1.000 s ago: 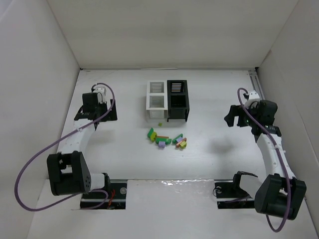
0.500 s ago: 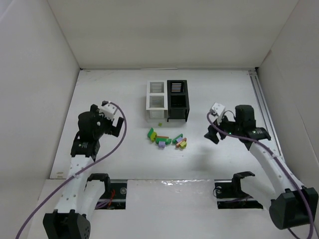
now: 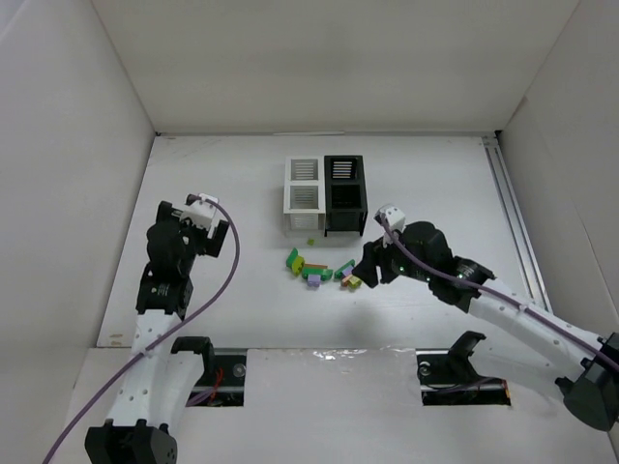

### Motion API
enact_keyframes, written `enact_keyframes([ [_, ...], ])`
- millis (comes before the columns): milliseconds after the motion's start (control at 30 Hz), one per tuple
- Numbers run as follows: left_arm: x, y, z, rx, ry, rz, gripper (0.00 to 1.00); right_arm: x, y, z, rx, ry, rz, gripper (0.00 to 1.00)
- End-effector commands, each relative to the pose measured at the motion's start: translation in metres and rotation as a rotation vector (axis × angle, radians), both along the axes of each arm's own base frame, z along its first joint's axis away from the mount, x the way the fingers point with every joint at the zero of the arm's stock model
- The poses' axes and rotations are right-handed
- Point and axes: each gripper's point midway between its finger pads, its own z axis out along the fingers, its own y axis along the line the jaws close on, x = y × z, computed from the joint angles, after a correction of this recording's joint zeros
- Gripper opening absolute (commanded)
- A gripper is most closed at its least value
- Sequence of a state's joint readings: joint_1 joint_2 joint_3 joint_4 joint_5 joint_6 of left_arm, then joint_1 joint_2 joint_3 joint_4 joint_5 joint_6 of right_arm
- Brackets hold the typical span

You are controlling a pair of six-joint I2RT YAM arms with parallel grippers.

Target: Sort the legos into containers by color

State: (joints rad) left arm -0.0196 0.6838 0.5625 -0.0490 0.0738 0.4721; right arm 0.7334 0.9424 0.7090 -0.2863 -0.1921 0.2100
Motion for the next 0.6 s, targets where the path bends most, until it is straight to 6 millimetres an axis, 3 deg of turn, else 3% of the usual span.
enact_keyframes([
  [0, 0.002, 0.007, 0.010, 0.030, -0.058, 0.031, 1.00, 0.016, -0.014, -0.025, 0.030, 0.123, -0.286, 0.64],
  [200, 0.007, 0.007, 0.001, 0.030, -0.053, 0.031, 1.00, 0.011, -0.007, -0.046, -0.044, 0.162, -0.294, 0.64],
  [333, 0.006, 0.009, -0.005, 0.043, -0.035, 0.038, 1.00, -0.005, 0.004, -0.045, -0.069, 0.216, -0.191, 0.65],
  [367, 0.006, 0.009, -0.005, 0.043, -0.035, 0.038, 1.00, -0.003, 0.012, -0.024, -0.044, 0.194, -0.158, 0.68],
  [433, 0.006, 0.009, -0.005, 0.043, -0.035, 0.038, 1.00, -0.006, 0.007, -0.011, -0.080, 0.190, -0.128, 0.72],
  [467, 0.005, 0.009, -0.011, 0.043, -0.023, 0.038, 1.00, -0.004, 0.010, 0.009, -0.075, 0.153, -0.090, 0.72],
  [567, 0.003, 0.009, -0.018, 0.043, -0.017, 0.038, 1.00, -0.003, 0.004, 0.027, -0.132, 0.088, -0.055, 0.72],
])
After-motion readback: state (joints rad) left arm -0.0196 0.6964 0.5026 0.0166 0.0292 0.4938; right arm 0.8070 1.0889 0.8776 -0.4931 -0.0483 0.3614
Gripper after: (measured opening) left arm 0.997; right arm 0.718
